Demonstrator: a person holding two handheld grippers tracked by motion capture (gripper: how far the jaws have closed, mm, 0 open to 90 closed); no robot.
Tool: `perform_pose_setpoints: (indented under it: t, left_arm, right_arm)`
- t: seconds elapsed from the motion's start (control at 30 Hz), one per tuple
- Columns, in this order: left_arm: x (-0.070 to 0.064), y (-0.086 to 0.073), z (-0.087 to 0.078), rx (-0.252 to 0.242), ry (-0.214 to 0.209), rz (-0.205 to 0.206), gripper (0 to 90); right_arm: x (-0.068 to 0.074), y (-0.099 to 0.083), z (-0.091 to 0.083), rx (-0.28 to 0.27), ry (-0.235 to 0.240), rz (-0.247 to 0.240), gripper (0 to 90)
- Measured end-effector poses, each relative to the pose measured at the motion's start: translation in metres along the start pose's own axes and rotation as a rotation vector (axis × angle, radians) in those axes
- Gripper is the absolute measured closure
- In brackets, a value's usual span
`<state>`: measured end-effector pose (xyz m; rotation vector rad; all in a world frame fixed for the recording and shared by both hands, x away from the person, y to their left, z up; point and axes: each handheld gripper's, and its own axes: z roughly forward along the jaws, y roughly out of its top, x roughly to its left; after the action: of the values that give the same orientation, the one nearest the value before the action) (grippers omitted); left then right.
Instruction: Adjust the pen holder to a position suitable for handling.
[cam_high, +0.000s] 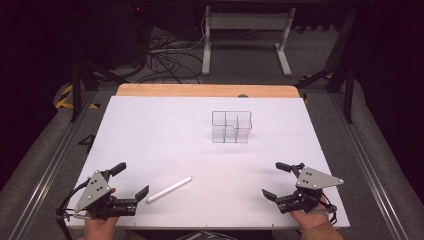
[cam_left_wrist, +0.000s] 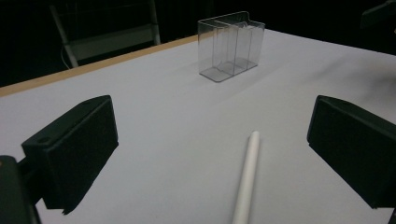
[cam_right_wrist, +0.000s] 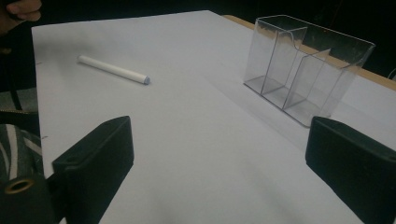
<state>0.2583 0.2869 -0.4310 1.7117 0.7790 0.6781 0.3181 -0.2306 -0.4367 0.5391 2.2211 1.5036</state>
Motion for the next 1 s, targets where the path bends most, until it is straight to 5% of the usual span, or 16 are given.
perform_pose_setpoints:
  t: [1.0]
  left_arm:
    - [-0.0035,-0.0001,-0.0015,-0.016,0.031,0.02,2.7]
  right_arm:
    - [-0.0013,0.0038,0.0026,0.025,0.0,-0.003,12.3]
